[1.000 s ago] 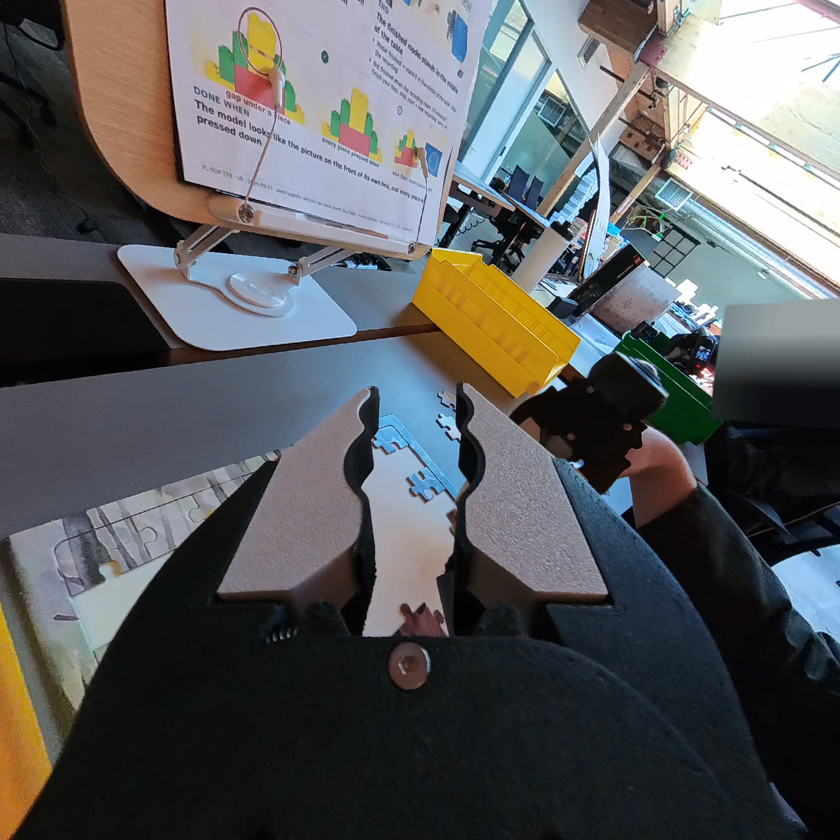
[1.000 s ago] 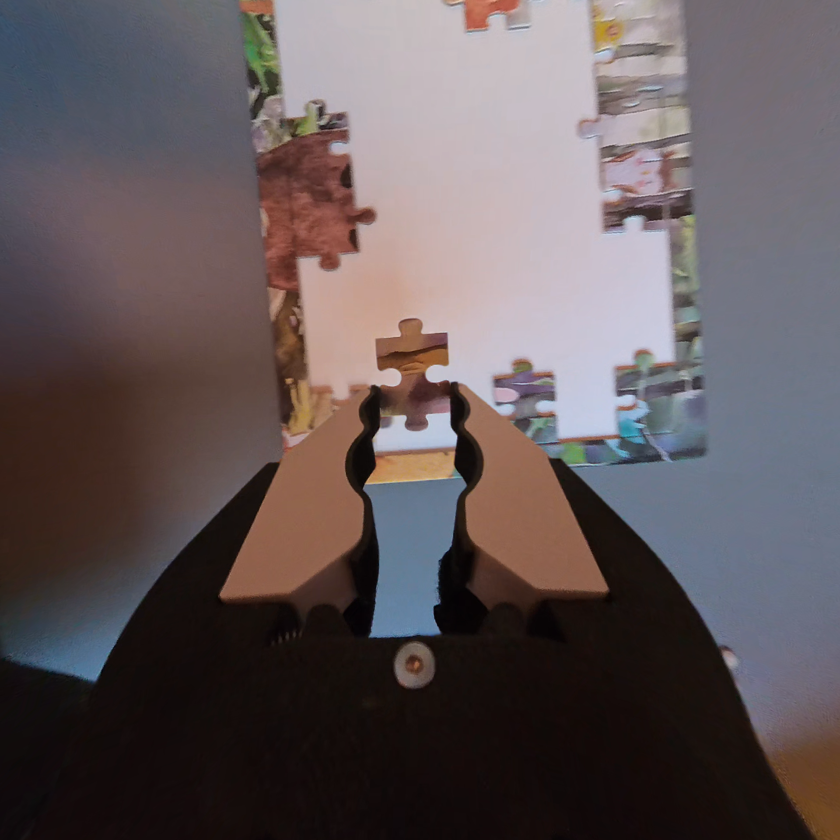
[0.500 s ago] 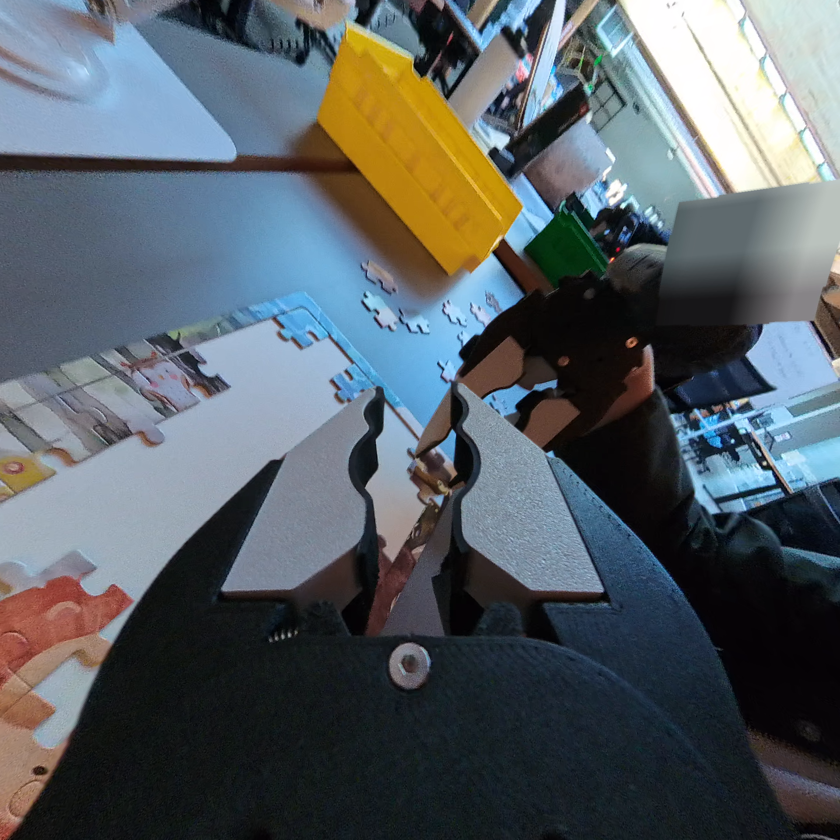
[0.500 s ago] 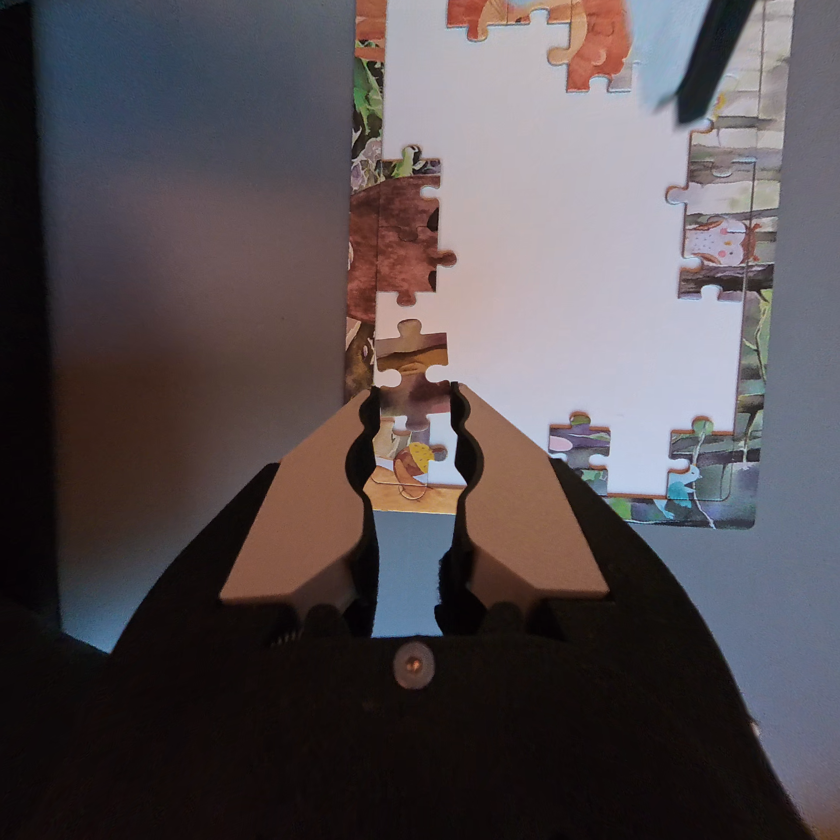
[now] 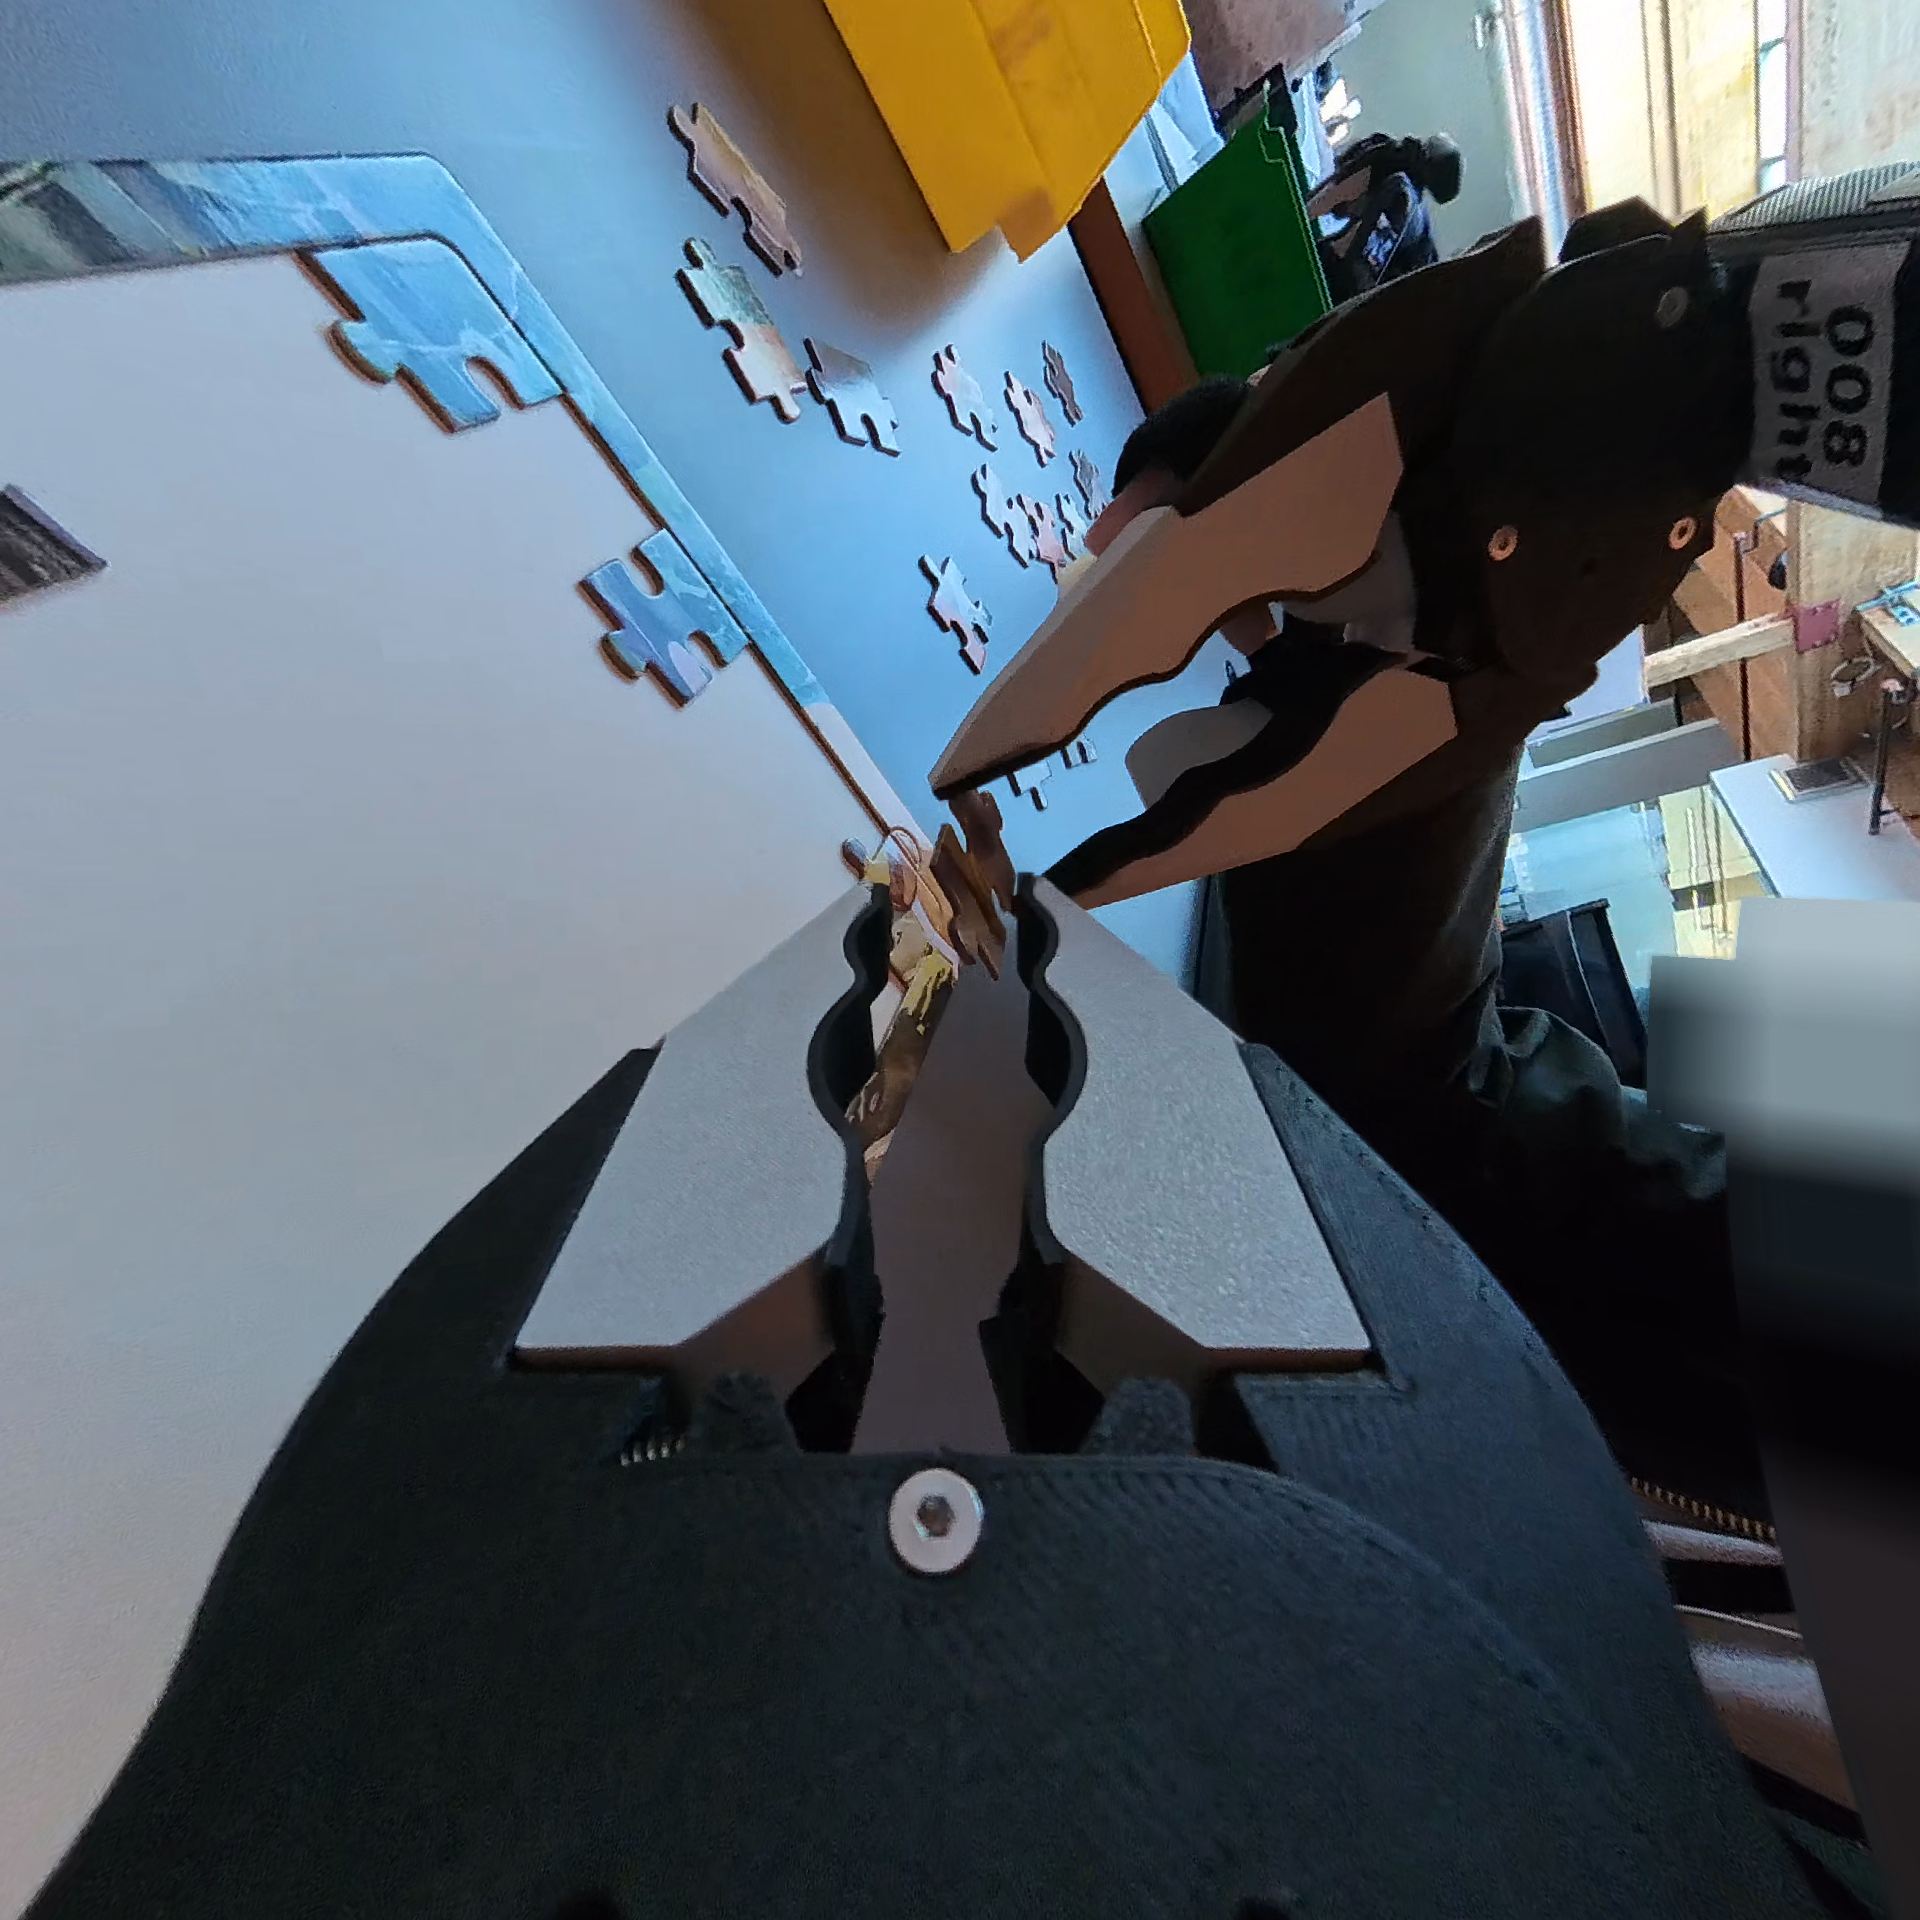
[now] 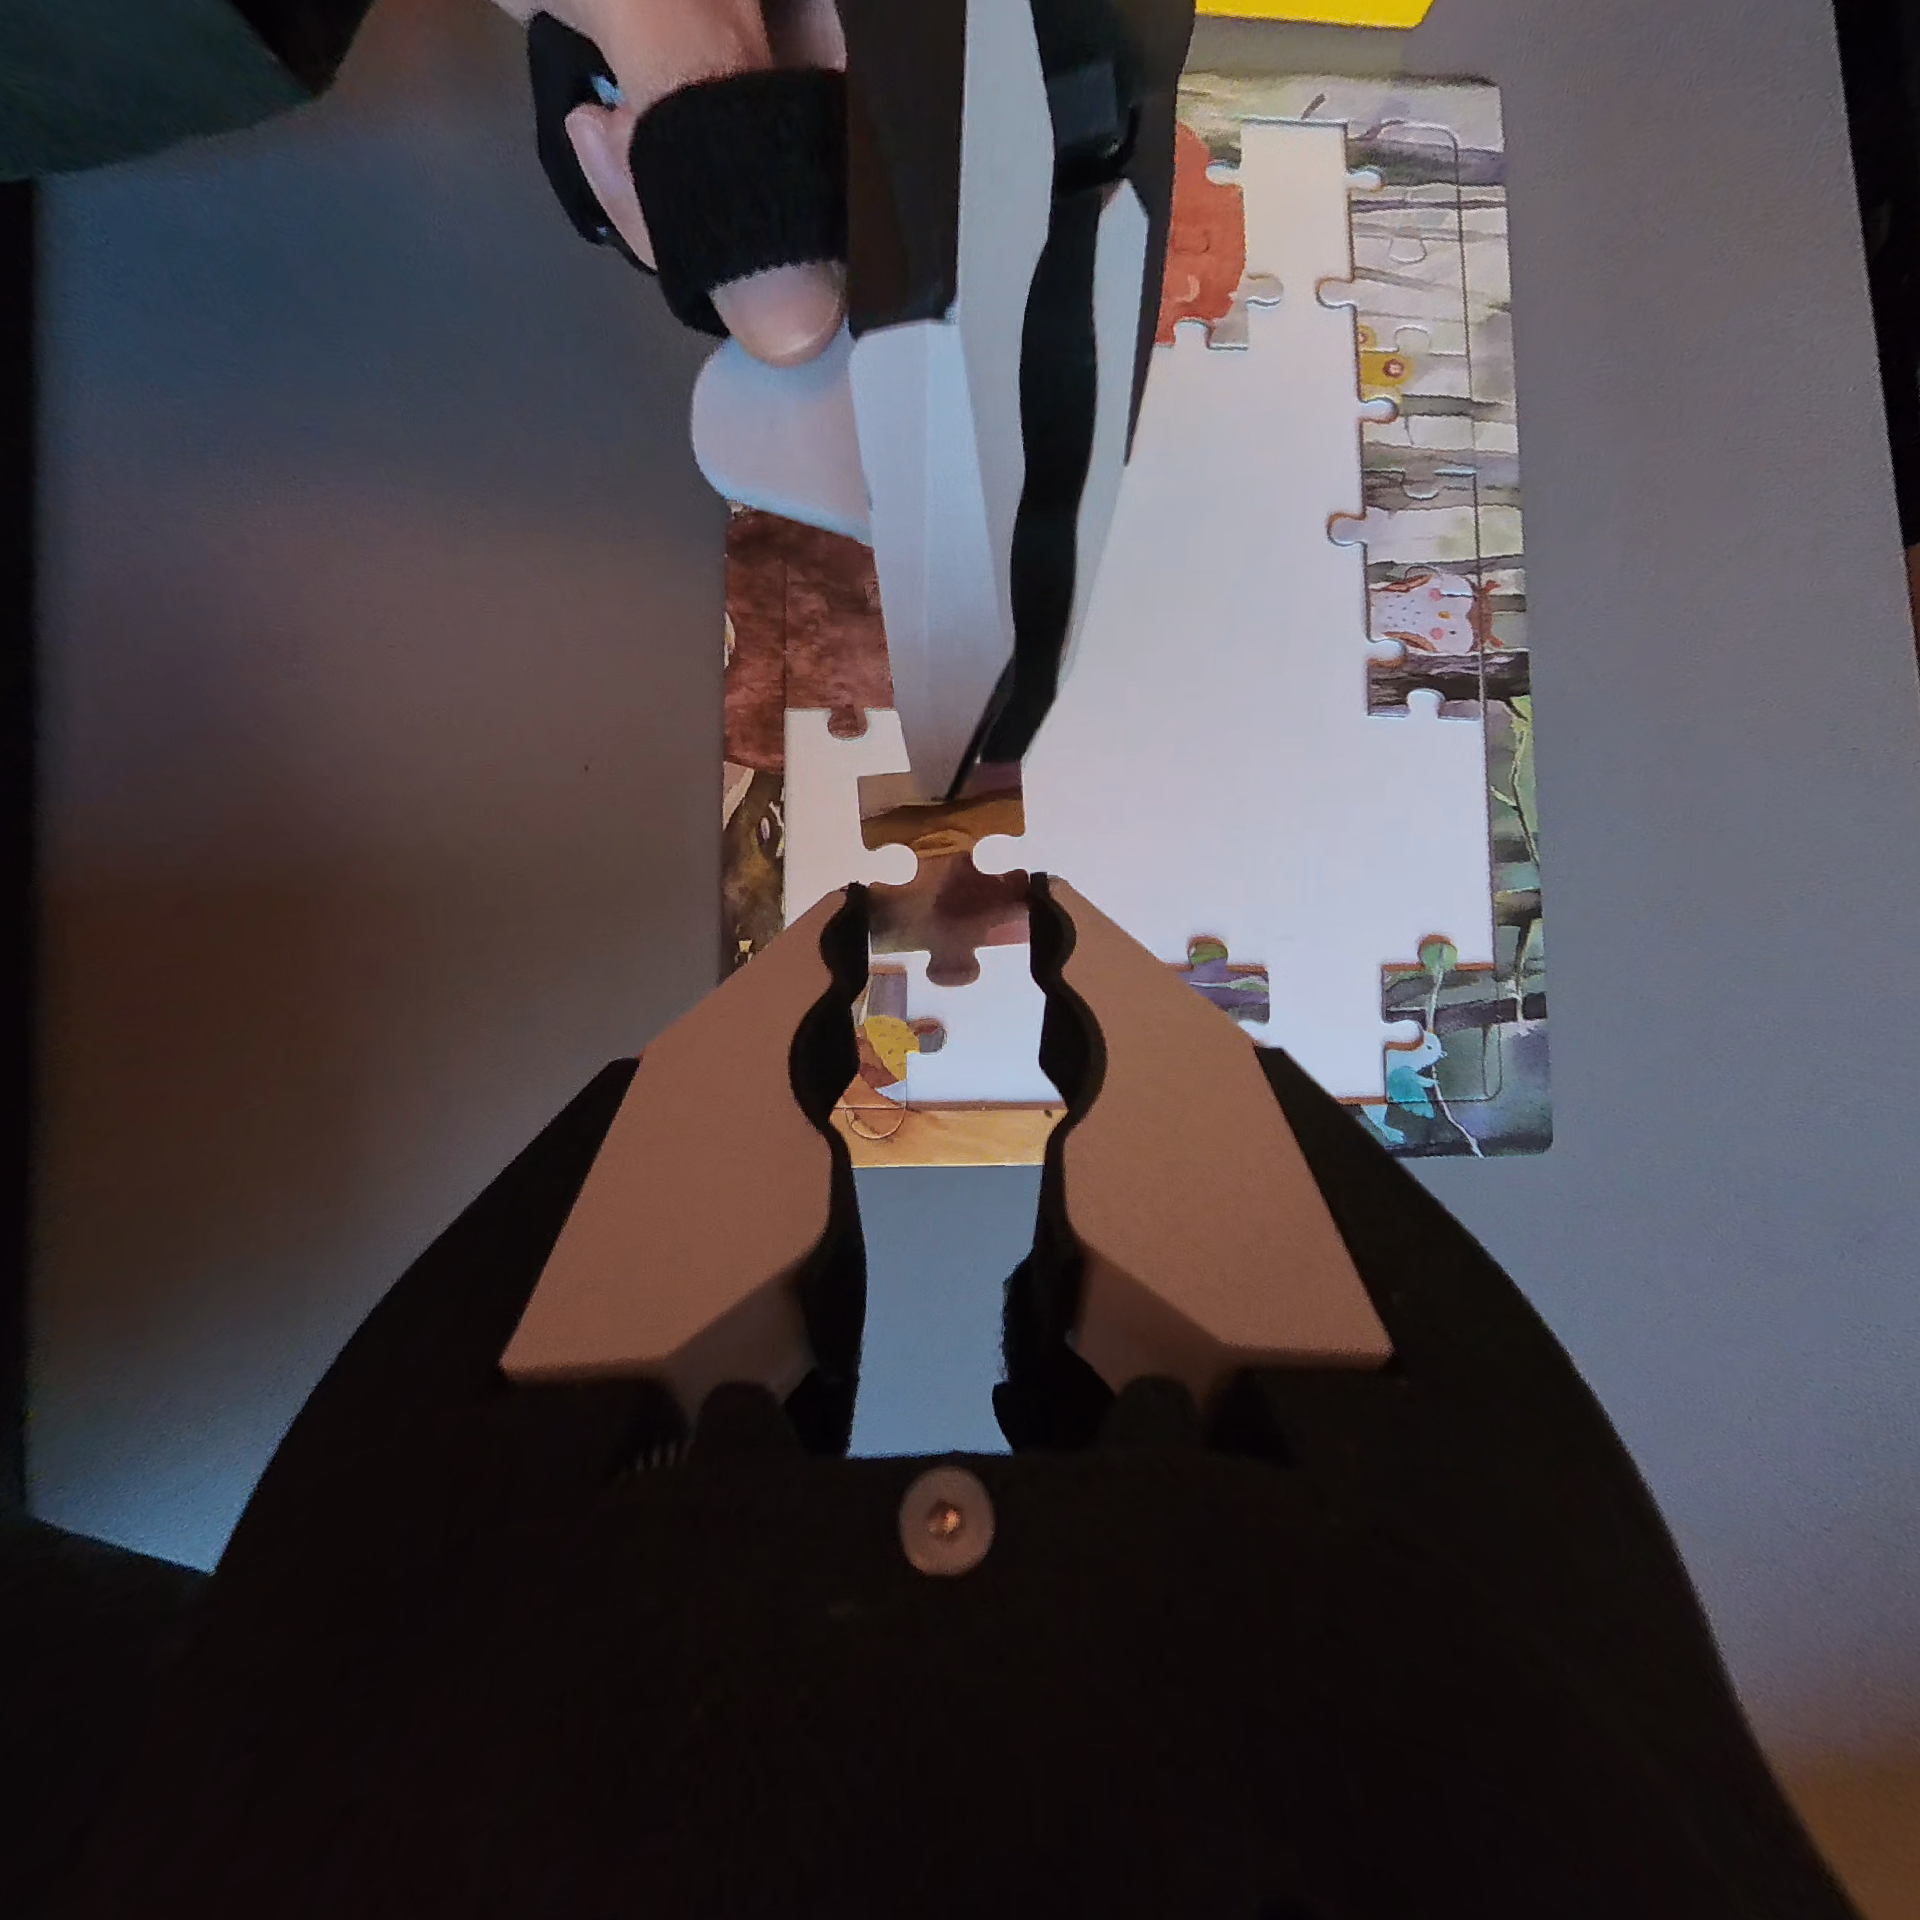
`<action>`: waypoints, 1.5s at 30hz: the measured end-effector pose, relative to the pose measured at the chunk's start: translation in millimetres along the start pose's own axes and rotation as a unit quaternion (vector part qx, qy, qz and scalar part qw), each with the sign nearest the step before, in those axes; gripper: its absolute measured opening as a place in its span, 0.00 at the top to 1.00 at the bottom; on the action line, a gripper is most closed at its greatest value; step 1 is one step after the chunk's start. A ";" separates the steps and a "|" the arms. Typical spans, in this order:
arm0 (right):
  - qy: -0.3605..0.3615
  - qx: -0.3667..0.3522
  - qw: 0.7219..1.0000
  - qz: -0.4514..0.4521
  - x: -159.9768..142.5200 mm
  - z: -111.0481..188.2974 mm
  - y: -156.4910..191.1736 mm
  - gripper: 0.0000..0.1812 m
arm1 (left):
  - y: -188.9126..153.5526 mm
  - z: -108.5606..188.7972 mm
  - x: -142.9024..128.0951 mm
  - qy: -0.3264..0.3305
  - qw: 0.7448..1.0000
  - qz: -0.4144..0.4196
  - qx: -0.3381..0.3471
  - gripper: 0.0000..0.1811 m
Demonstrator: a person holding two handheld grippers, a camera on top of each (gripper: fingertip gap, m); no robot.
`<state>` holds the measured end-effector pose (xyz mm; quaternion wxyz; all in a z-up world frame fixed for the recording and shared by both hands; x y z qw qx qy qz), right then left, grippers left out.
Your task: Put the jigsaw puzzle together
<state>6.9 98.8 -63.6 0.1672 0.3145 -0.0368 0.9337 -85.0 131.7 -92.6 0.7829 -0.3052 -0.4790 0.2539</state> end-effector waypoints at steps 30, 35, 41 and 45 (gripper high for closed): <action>0.026 -0.029 0.993 -0.109 -40.5 20.4 -22.0 0.84 | 14.2 -26.0 -31.5 0.098 0.992 0.079 -0.019 1.00; -0.040 0.040 0.994 -0.090 -10.1 22.1 -3.9 0.79 | 8.3 -12.4 -14.7 0.037 0.997 0.066 -0.022 1.00; 0.004 -0.038 0.999 0.001 14.6 10.2 0.6 0.75 | 0.6 5.1 3.4 -0.047 0.993 0.081 -0.069 1.00; 0.015 -0.069 0.997 0.022 18.6 7.1 -1.9 0.77 | -2.2 5.5 4.1 -0.055 0.991 0.089 -0.089 1.00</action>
Point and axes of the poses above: each gripper's, where its closed fingertips meet, z back along the fingers, x out of its top, y = z × x across the jaws, the point moved 6 cm from there along z, back along the fingers, and after that the axes turned 8 degrees about -z, right-handed, at the moved point
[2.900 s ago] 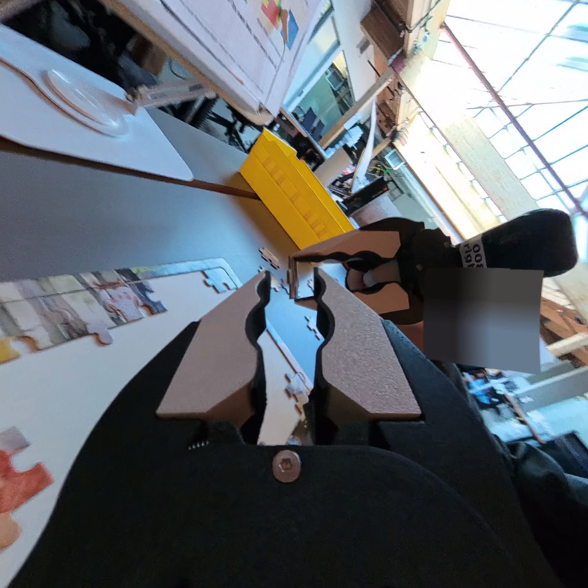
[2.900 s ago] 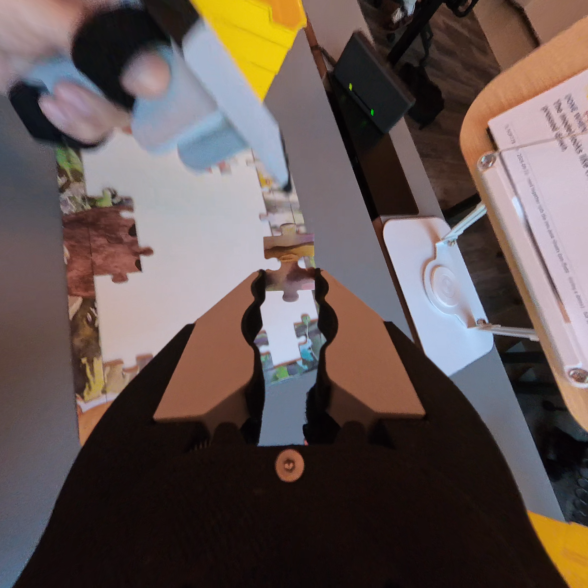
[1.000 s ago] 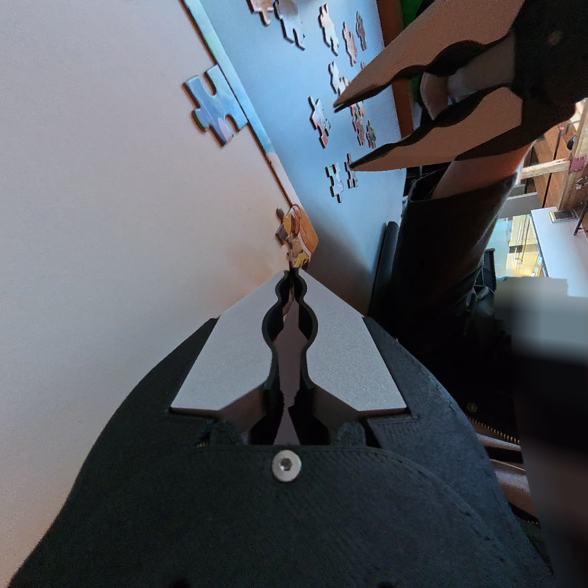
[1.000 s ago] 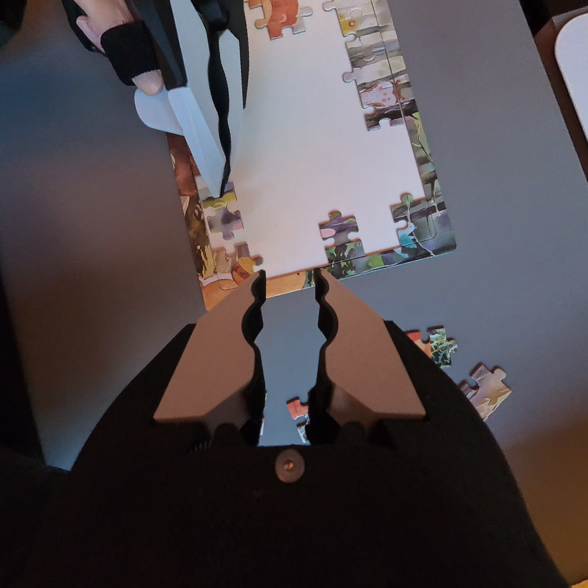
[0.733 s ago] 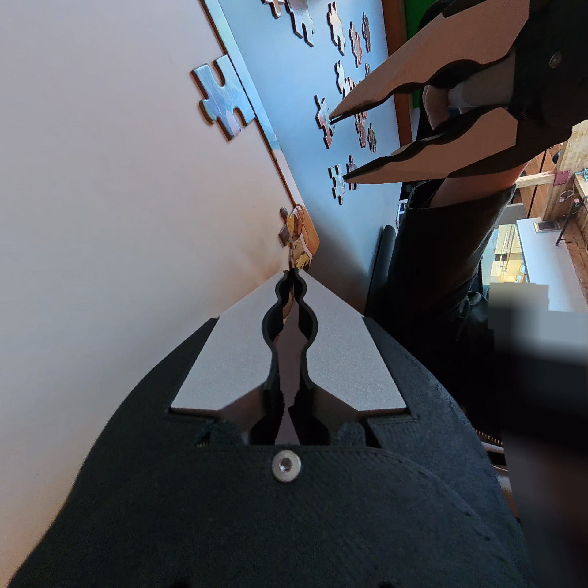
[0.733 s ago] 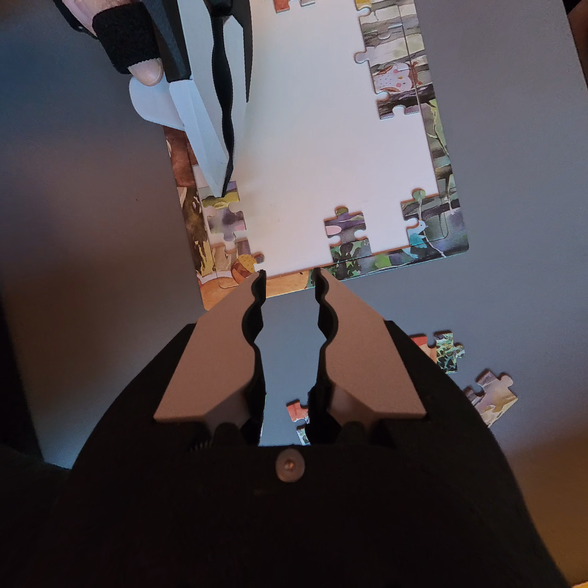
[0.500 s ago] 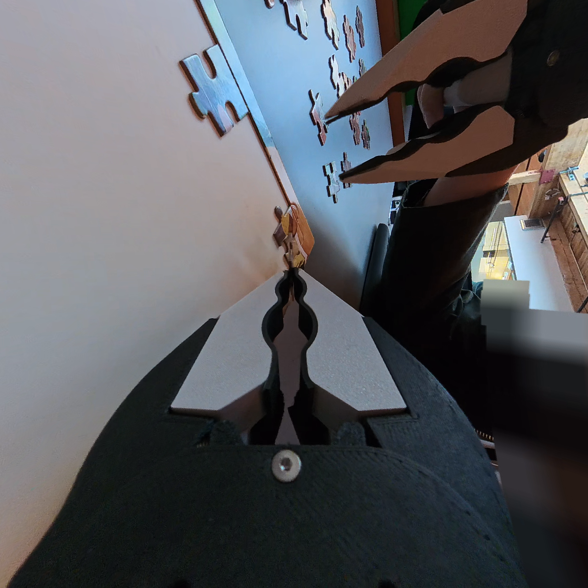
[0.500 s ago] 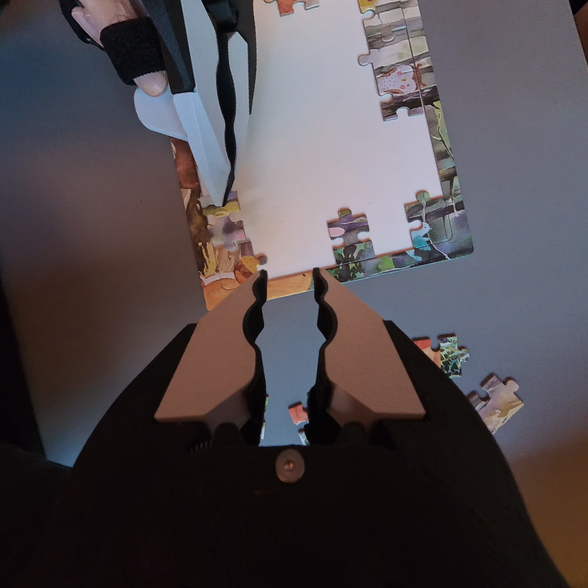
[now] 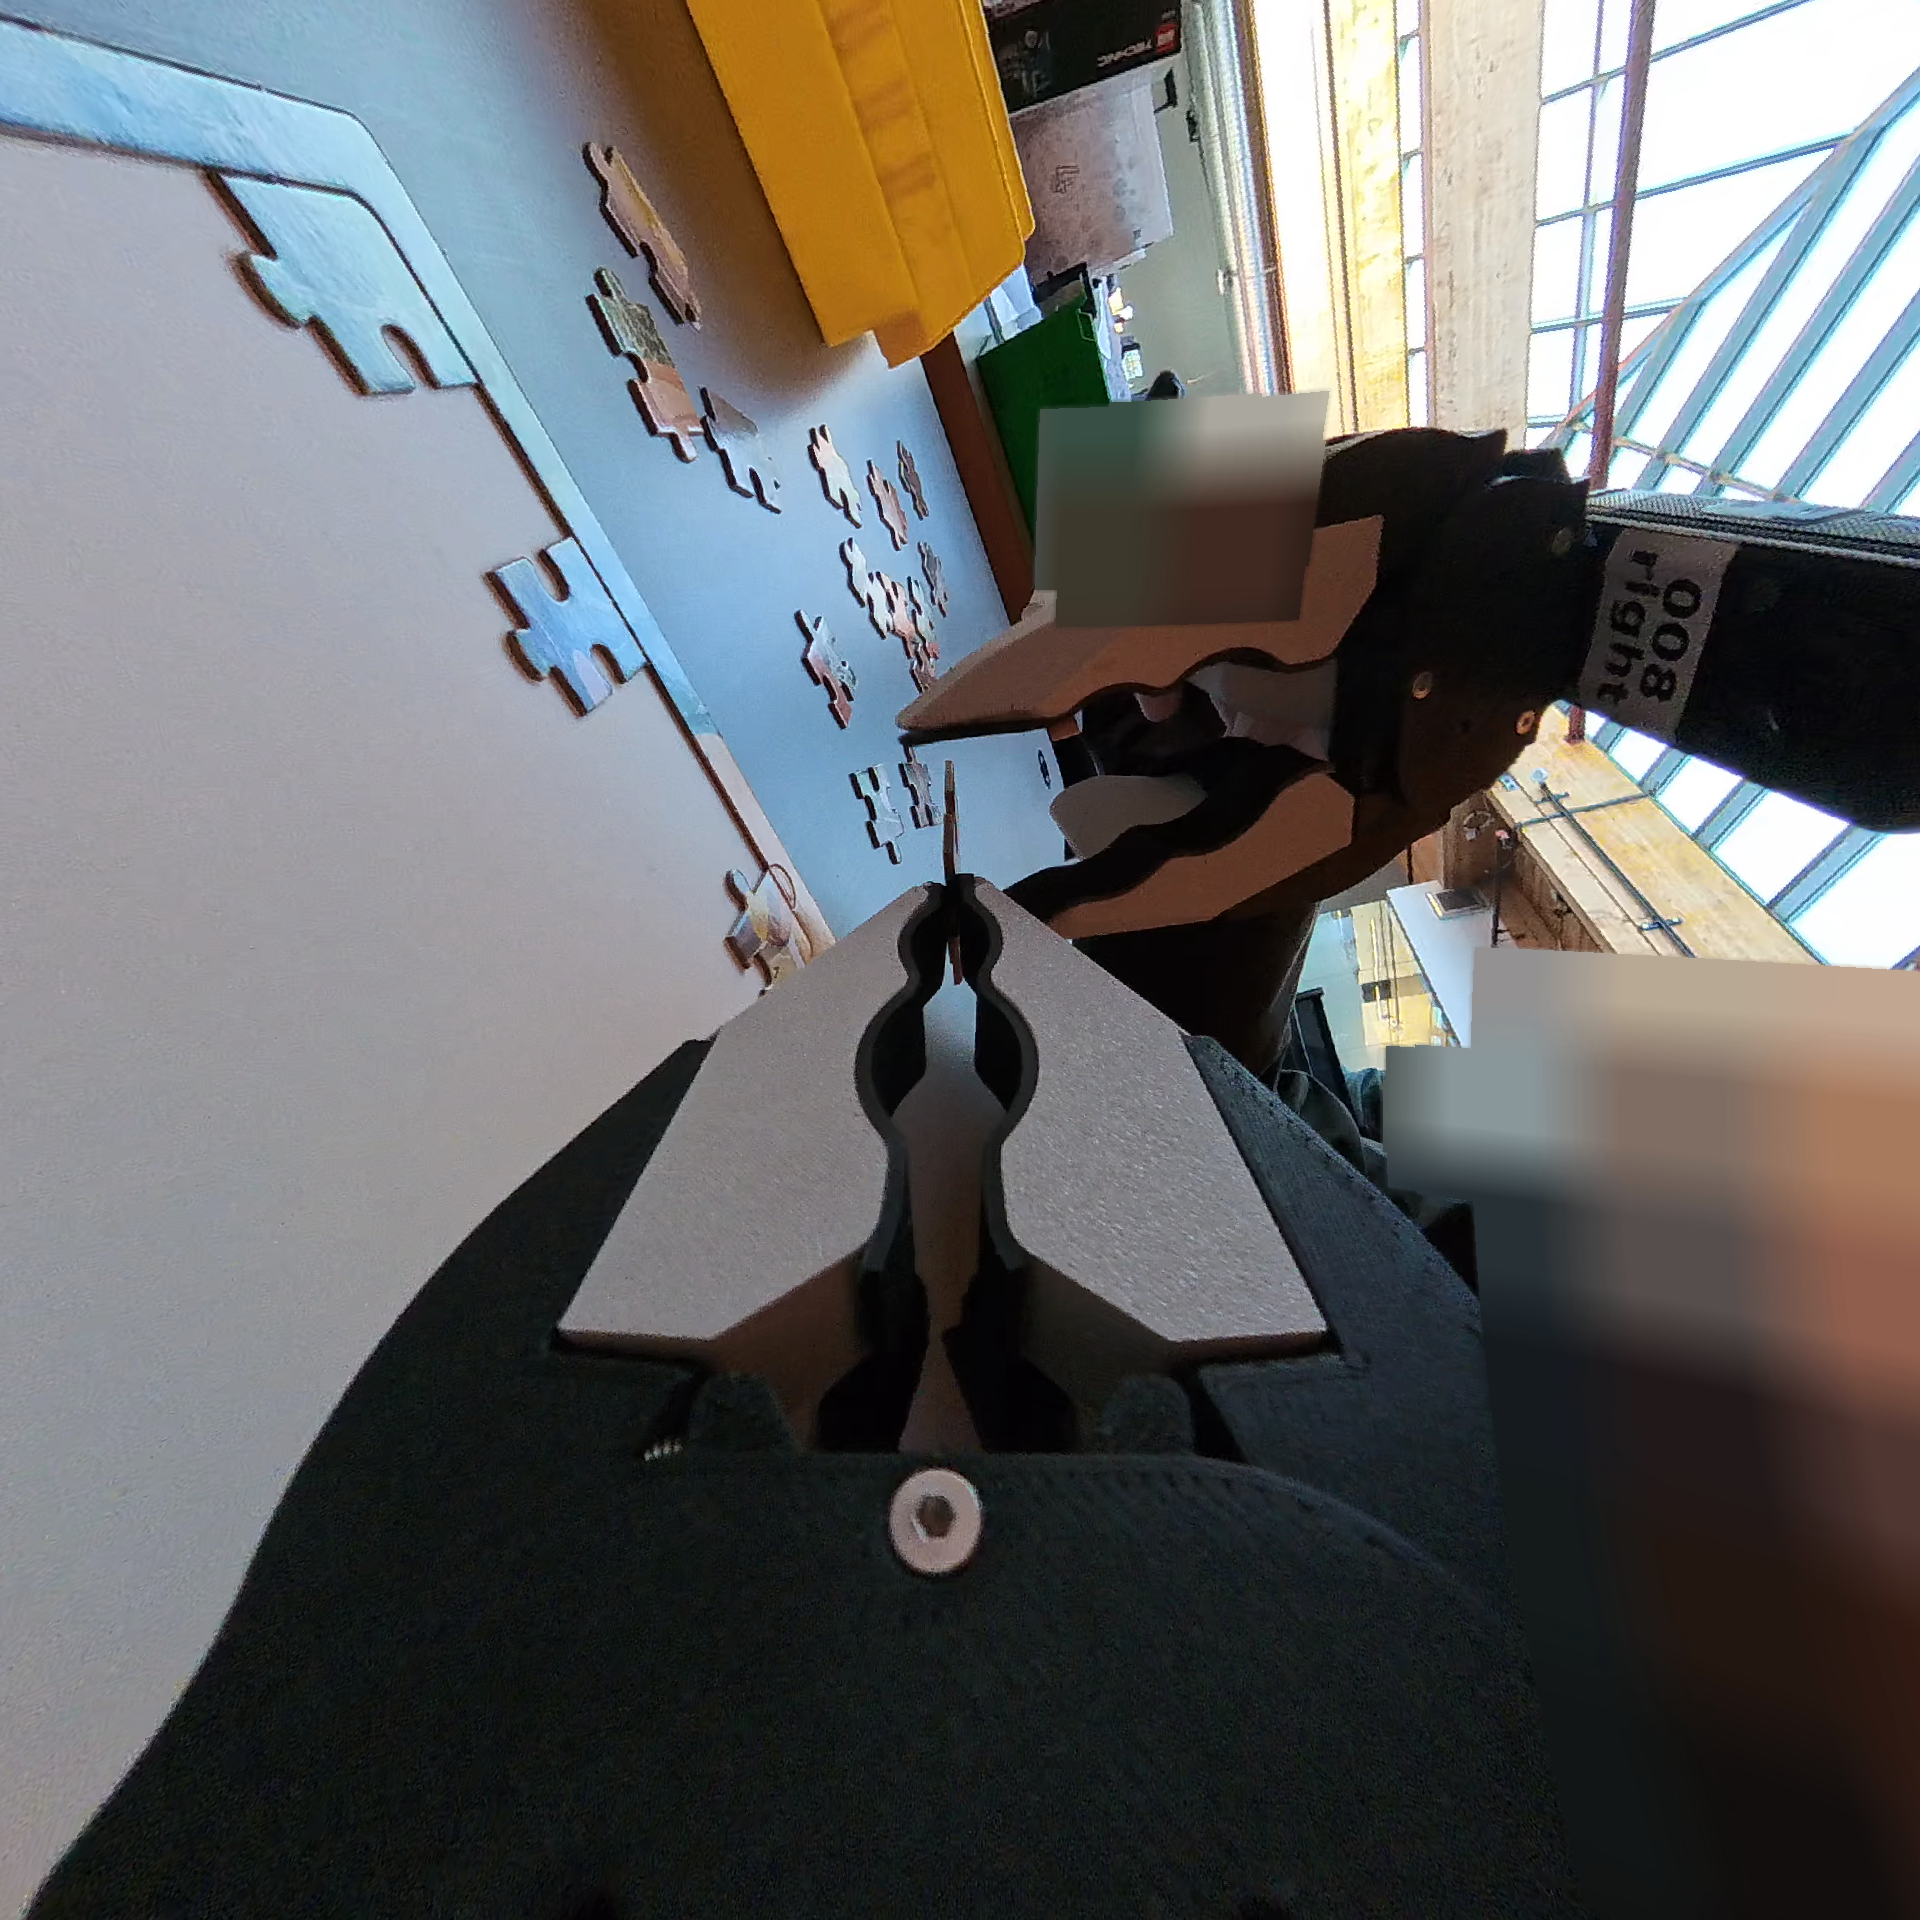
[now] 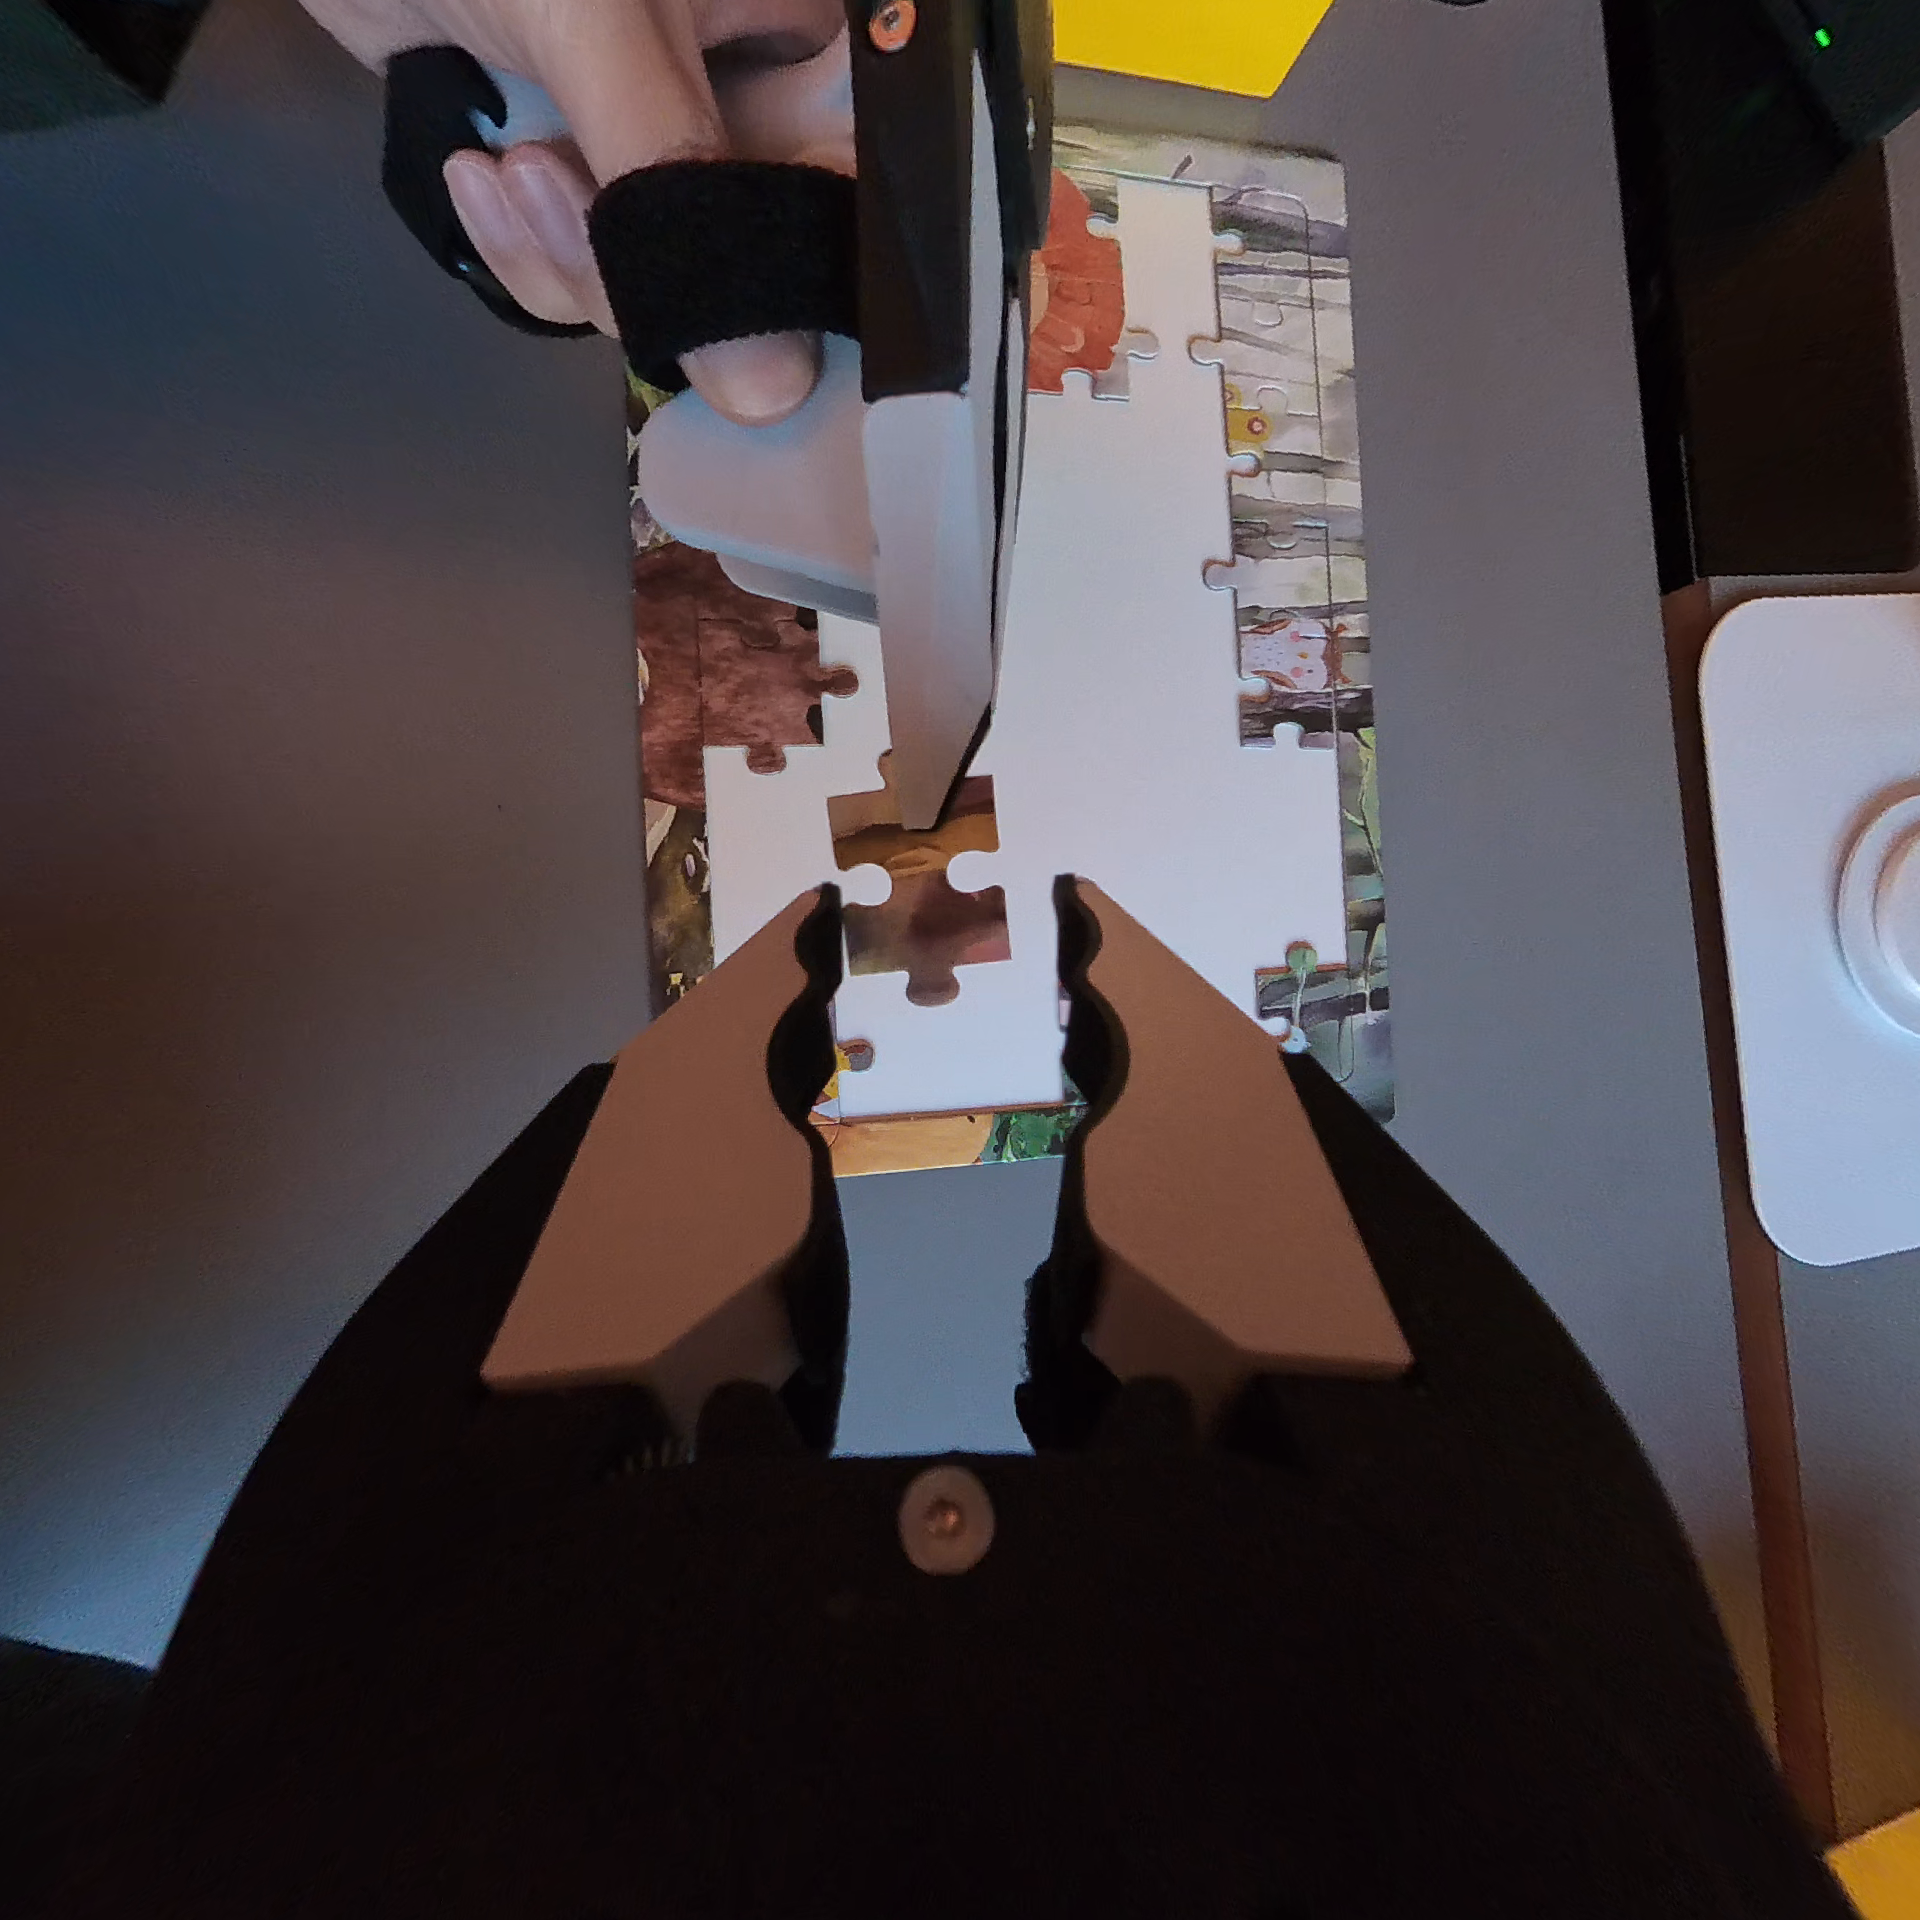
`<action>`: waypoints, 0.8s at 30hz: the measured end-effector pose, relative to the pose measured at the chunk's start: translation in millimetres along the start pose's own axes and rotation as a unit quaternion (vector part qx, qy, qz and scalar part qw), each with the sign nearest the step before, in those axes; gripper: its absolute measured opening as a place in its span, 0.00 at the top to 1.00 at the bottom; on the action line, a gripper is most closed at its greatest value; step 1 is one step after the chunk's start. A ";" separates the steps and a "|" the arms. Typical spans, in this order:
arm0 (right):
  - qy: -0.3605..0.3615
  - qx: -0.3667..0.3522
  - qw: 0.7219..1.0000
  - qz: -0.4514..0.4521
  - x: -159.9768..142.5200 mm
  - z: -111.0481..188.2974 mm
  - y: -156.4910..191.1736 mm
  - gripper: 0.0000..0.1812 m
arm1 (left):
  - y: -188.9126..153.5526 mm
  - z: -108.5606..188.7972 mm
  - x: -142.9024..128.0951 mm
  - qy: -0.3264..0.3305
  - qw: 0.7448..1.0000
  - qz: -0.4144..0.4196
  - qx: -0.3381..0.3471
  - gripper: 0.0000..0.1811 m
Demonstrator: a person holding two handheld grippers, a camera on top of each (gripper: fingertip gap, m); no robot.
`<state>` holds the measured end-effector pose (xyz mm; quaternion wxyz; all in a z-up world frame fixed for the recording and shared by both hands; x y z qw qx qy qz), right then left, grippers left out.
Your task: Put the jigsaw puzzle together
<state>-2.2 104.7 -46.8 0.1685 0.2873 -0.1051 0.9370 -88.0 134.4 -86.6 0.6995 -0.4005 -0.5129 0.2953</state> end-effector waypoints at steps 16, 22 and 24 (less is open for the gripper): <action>0.176 -0.155 0.952 -0.195 -175.8 172.6 1.5 0.83 | -25.8 7.3 18.2 -0.034 0.998 -0.059 -0.001 0.85; 0.191 -0.146 0.918 -0.315 -308.2 206.4 36.7 0.83 | -26.9 3.0 17.8 -0.023 0.998 -0.065 0.011 0.86; 0.179 -0.147 0.914 -0.333 -327.2 205.1 39.6 0.82 | -26.3 3.3 16.7 -0.022 0.998 -0.058 0.010 0.86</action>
Point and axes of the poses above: each gripper's, where its closed fingertips meet, z back along the fingers, x out of its top, y = z × x across the jaws, the point moved 6 cm from there along z, back along the fingers, and after that the axes turned 8 degrees about -z, right-handed, at the moved point
